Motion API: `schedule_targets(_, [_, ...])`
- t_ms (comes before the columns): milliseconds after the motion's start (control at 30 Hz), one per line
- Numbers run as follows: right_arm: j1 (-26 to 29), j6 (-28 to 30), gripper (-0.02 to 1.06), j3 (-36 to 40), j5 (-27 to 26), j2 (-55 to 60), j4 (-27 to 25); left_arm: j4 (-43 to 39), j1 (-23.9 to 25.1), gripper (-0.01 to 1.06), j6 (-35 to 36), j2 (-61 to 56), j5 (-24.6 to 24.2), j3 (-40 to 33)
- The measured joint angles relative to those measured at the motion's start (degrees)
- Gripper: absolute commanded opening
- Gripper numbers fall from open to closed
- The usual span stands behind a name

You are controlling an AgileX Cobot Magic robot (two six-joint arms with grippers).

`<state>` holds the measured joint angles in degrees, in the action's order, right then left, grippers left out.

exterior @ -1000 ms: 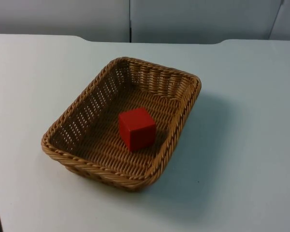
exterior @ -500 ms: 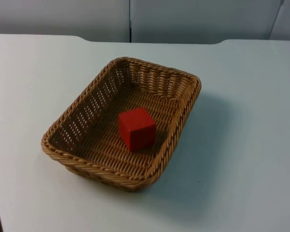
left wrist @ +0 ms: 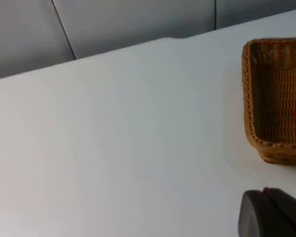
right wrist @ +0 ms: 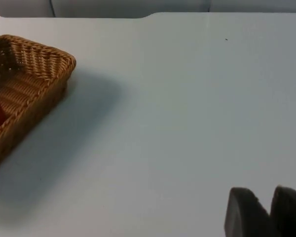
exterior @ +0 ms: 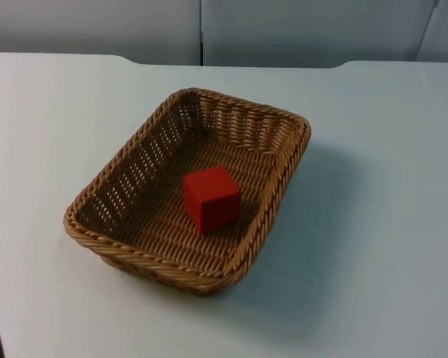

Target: Pick up the basket with the left hand and place the cube into the basket with the right hand.

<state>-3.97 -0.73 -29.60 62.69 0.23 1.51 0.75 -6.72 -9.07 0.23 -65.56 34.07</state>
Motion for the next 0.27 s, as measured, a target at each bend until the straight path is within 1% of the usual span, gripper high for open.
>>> schedule_targets(100, [0.0,-0.4,0.17,0.0,-0.1,0.0,0.2,0.0,0.0,0.00,1.7,0.0,1.3,-3.2])
schedule_targets(133, [0.0,-0.4,0.17,0.0,-0.1,0.0,0.2,0.0,0.0,0.00,1.7,0.0,1.3,-3.2])
schedule_targets(200, [0.0,-0.4,0.17,0.0,-0.1,0.0,0.2,0.0,0.0,0.00,2.5,0.0,3.2,-3.5])
schedule_targets(267, [0.0,-0.4,0.17,0.0,-0.1,0.0,0.2,0.0,0.0,0.00,2.9,0.0,3.8,-3.5])
